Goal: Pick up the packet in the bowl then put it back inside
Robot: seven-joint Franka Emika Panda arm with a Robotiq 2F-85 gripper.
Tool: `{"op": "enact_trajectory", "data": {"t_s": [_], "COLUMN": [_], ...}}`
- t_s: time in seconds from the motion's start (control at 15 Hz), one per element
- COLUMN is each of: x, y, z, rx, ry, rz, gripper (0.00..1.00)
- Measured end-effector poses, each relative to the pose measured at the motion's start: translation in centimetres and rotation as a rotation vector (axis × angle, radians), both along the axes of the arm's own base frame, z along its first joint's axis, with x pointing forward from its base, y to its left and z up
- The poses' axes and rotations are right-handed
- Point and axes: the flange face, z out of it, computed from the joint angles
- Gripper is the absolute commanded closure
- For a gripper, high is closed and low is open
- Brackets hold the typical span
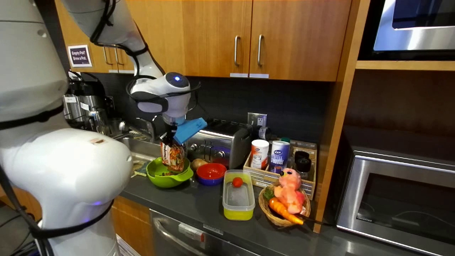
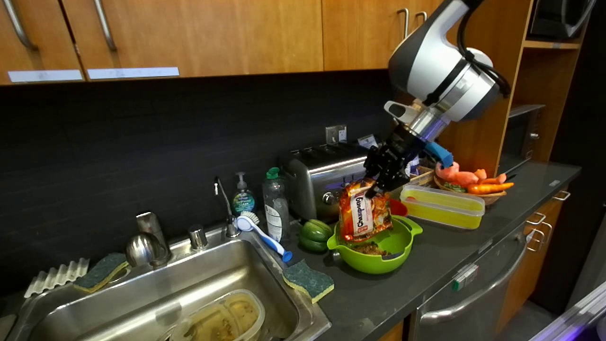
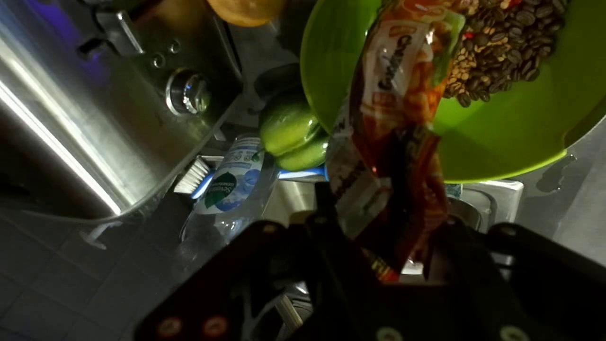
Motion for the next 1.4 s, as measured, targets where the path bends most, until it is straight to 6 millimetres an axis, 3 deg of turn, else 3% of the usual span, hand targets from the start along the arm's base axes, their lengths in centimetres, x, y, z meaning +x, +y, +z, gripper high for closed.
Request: {"op": "enact_trajectory", "data": {"t_s": [0.47,0.93,1.4], "x": [-2.7,-3.3,-3.9], "y": [1.5,1.5,1.1], "z": [1.7,5.5,5.4], "rx": [-0.059,-0.045,-0.043], "ry": [-0.181,-0.284,-0.281], "rz": [0.089,0.099,0.089], "gripper": [0.88,0.88,0.88]}}
